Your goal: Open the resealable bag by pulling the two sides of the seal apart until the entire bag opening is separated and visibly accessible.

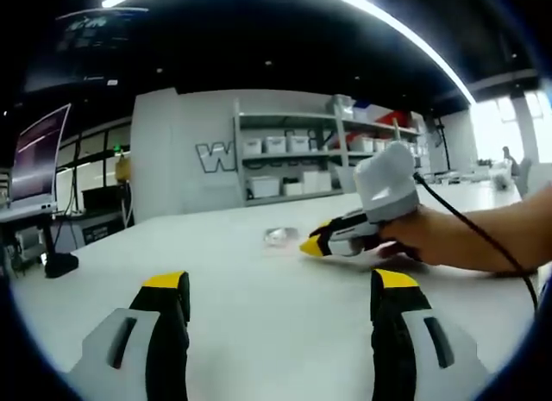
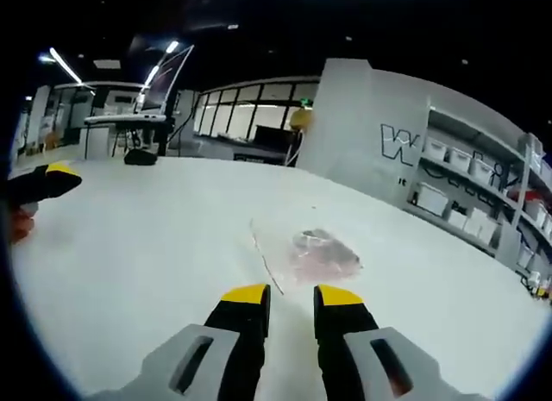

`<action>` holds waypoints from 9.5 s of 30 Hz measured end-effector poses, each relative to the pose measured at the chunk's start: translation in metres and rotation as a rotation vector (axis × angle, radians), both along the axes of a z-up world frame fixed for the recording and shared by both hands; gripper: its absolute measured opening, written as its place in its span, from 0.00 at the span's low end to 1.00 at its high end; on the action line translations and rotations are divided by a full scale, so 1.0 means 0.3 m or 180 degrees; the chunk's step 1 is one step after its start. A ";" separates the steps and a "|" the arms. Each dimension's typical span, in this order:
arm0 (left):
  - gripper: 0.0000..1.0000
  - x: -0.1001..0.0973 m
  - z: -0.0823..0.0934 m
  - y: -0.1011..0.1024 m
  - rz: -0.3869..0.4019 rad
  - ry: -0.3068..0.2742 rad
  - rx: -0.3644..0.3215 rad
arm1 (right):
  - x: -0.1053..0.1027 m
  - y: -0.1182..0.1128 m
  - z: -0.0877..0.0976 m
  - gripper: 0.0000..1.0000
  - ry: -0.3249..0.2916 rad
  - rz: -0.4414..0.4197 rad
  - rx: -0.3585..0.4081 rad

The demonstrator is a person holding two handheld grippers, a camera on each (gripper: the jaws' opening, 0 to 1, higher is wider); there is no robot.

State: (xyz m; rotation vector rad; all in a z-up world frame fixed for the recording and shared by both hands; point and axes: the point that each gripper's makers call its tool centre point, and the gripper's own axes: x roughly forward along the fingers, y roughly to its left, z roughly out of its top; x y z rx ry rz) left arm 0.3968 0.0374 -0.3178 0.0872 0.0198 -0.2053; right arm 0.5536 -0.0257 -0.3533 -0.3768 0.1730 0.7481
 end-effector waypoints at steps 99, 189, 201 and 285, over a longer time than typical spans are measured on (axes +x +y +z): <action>0.84 0.005 -0.009 0.008 0.0036 0.0048 0.0030 | 0.157 0.060 0.252 0.00 -0.0451 0.0138 0.0419; 0.88 -0.105 -0.037 0.003 -0.0086 0.0567 -0.0317 | -0.191 -0.031 0.338 0.00 -0.0051 0.0256 0.1341; 0.87 -0.125 -0.029 0.003 -0.0078 0.0561 -0.0332 | -0.239 -0.037 0.345 0.00 -0.0042 0.0315 0.1415; 0.78 -0.237 0.021 -0.051 -0.0333 0.0557 -0.0749 | -0.662 -0.029 0.321 0.00 0.0464 0.0724 0.2032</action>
